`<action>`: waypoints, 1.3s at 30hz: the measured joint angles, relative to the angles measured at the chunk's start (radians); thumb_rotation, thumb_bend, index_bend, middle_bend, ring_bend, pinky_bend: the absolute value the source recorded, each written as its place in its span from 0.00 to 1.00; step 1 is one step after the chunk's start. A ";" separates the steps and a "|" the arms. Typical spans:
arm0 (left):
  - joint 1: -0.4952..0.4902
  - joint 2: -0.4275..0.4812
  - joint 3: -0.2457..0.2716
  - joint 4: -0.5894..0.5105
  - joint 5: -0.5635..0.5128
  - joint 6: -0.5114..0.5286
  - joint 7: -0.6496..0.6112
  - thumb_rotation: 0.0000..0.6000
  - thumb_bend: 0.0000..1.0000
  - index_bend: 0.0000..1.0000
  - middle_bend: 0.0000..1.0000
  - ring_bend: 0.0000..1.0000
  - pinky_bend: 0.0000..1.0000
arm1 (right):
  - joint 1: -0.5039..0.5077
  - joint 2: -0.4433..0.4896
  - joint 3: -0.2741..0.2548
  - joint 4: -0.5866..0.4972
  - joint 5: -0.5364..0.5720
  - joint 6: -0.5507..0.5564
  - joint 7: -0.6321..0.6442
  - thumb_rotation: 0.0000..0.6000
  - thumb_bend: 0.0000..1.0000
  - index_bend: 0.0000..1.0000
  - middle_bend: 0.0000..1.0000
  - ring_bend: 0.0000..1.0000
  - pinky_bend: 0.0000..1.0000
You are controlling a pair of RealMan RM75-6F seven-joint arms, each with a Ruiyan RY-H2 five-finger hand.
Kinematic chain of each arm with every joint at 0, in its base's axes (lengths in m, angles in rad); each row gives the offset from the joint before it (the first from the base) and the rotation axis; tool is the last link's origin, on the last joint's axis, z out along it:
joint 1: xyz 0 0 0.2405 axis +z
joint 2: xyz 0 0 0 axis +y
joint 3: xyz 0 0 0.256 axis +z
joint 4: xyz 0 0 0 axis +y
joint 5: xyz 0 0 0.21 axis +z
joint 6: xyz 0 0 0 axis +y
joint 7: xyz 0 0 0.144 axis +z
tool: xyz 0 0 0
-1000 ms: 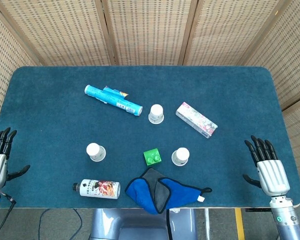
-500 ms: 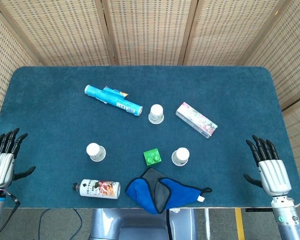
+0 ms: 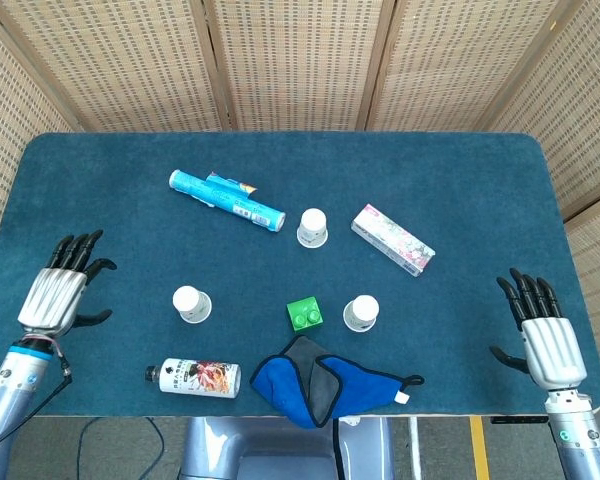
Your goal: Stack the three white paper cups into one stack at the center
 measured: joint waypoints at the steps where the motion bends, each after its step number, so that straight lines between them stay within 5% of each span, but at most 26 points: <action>1: -0.017 0.000 -0.004 -0.002 -0.014 -0.023 0.017 1.00 0.10 0.31 0.00 0.00 0.01 | 0.000 0.000 0.000 0.001 0.000 -0.001 0.003 1.00 0.06 0.04 0.00 0.00 0.00; 11: -0.169 -0.042 -0.015 -0.013 -0.148 -0.202 0.167 1.00 0.10 0.29 0.00 0.00 0.01 | 0.002 0.002 0.005 0.004 0.007 -0.003 0.019 1.00 0.06 0.04 0.00 0.00 0.00; 39: -0.313 -0.235 0.037 0.072 -0.362 -0.226 0.382 1.00 0.13 0.41 0.00 0.00 0.02 | 0.002 0.019 0.011 0.006 0.015 -0.005 0.076 1.00 0.06 0.04 0.00 0.00 0.00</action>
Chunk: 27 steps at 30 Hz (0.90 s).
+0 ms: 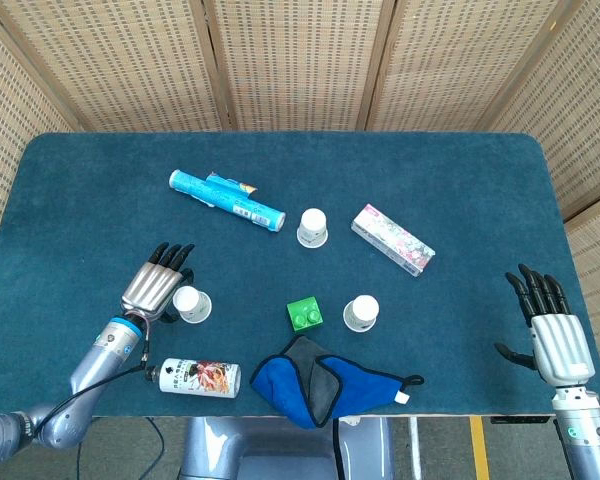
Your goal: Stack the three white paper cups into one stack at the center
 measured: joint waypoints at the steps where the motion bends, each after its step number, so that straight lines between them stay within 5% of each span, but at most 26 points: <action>1: -0.004 -0.007 0.001 0.006 -0.004 0.001 0.004 1.00 0.14 0.43 0.00 0.00 0.02 | 0.000 0.001 0.000 0.000 -0.001 0.000 0.001 1.00 0.06 0.04 0.00 0.00 0.00; 5: -0.015 -0.036 -0.001 0.026 -0.013 0.018 0.002 1.00 0.19 0.51 0.00 0.00 0.04 | 0.000 0.002 0.001 0.001 0.001 0.000 0.006 1.00 0.06 0.04 0.00 0.00 0.00; 13: -0.032 -0.025 -0.011 0.002 0.011 0.044 -0.011 1.00 0.19 0.51 0.00 0.00 0.04 | 0.003 0.003 0.004 0.007 0.015 -0.013 0.015 1.00 0.06 0.04 0.00 0.00 0.00; 27: -0.147 -0.032 -0.138 0.028 -0.036 0.029 -0.043 1.00 0.19 0.50 0.00 0.00 0.04 | 0.019 -0.004 0.027 0.044 0.087 -0.072 0.036 1.00 0.06 0.04 0.00 0.00 0.00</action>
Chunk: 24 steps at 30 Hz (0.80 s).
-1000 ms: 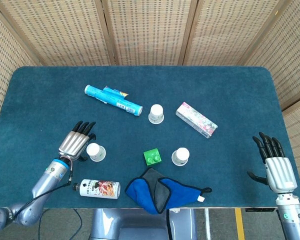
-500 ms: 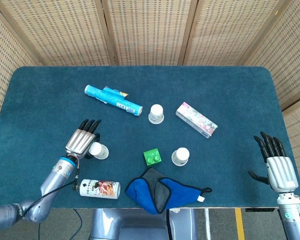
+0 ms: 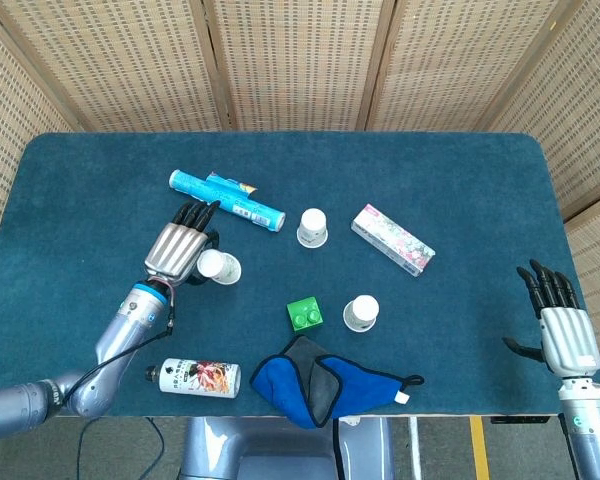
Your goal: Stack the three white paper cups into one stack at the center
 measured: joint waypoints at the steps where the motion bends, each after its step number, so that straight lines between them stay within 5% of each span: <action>1: -0.011 -0.008 -0.008 0.013 -0.001 -0.001 -0.003 1.00 0.19 0.49 0.00 0.00 0.04 | 0.001 -0.001 0.001 0.003 0.003 -0.004 0.001 1.00 0.06 0.04 0.00 0.00 0.00; 24: -0.312 -0.270 -0.132 0.423 -0.011 -0.095 -0.055 1.00 0.19 0.49 0.00 0.00 0.03 | 0.010 -0.001 0.023 0.036 0.064 -0.054 0.055 1.00 0.06 0.05 0.00 0.00 0.00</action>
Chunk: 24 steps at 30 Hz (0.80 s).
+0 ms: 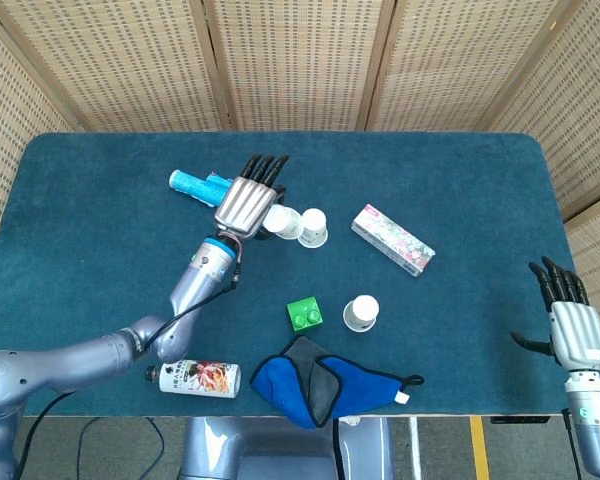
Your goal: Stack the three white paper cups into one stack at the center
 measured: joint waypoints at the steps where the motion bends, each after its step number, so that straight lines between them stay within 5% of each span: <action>1: -0.015 -0.013 -0.004 0.021 -0.001 -0.006 -0.001 1.00 0.19 0.49 0.00 0.00 0.03 | 0.000 0.002 0.001 0.002 0.003 -0.005 0.008 1.00 0.06 0.05 0.00 0.00 0.00; 24: -0.220 -0.181 -0.017 0.325 -0.084 -0.139 0.020 1.00 0.19 0.48 0.00 0.00 0.03 | -0.006 0.020 0.028 0.039 0.039 -0.018 0.110 1.00 0.06 0.05 0.00 0.00 0.00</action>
